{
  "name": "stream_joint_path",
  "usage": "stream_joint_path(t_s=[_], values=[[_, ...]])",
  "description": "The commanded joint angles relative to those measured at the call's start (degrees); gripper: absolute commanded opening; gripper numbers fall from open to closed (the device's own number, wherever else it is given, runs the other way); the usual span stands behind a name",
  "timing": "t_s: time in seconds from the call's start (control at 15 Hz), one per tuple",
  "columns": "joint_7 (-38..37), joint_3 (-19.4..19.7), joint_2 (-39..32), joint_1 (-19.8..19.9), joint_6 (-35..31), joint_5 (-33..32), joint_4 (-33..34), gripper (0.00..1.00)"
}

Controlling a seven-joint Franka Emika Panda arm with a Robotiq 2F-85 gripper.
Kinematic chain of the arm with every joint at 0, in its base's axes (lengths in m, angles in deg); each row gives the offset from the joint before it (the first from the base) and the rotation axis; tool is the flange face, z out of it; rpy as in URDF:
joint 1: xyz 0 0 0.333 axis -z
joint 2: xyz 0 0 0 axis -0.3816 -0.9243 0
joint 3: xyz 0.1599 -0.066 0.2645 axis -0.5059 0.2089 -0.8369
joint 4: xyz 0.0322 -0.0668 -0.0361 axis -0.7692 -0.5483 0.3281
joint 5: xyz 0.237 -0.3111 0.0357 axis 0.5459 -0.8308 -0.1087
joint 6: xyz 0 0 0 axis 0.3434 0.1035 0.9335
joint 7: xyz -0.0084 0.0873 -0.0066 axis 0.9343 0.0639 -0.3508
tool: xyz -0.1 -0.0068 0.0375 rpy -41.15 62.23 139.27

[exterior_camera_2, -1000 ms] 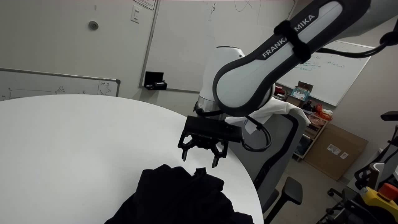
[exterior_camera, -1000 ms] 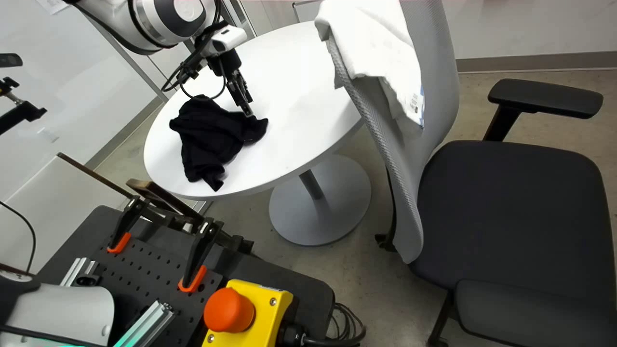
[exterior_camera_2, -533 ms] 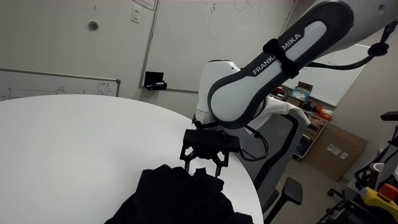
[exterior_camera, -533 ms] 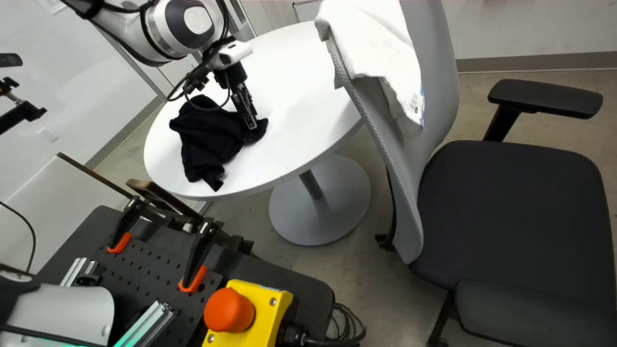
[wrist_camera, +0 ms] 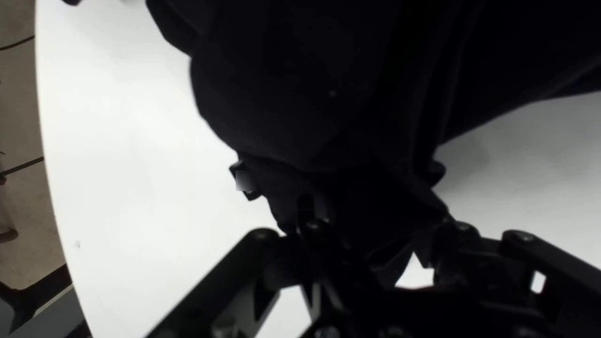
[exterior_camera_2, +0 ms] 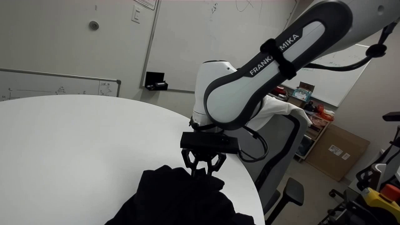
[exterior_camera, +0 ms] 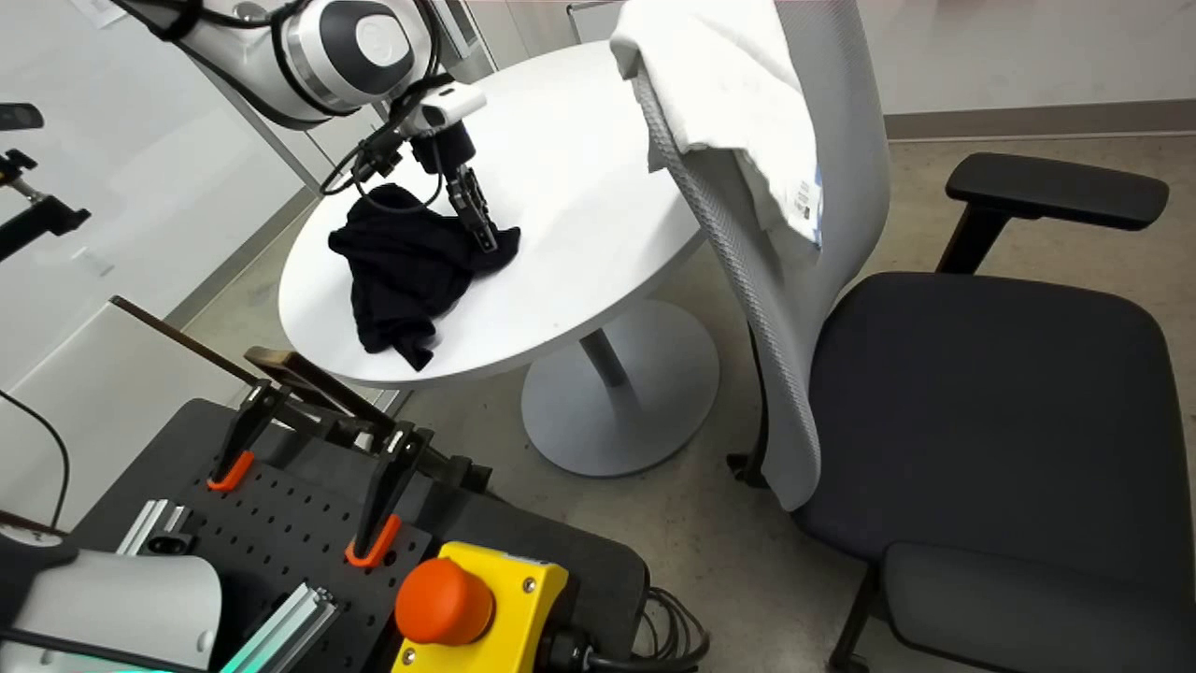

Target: Get the black cloth from the table and put it on the chair's backrest

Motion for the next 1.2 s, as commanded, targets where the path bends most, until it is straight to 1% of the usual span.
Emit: stream_joint_path(t_s=[0.0,0.13,0.47,0.6,0.87,1.13], values=[[-1.1,0.2,-0.1,-0.4,1.8,-1.2,2.0,0.14],[-0.6,0.0,0.4,-0.2,1.9,-1.1,1.9,0.01],[1.9,-1.0,4.4,0.9,1.0,-0.8,-0.9,0.01],[3.7,-1.9,8.5,2.1,0.5,0.0,-3.5,0.01],[6.9,-3.2,19.5,4.5,-0.8,1.2,-10.6,0.01],[10.7,-5.0,32.3,7.4,-2.0,2.7,-18.1,0.01]])
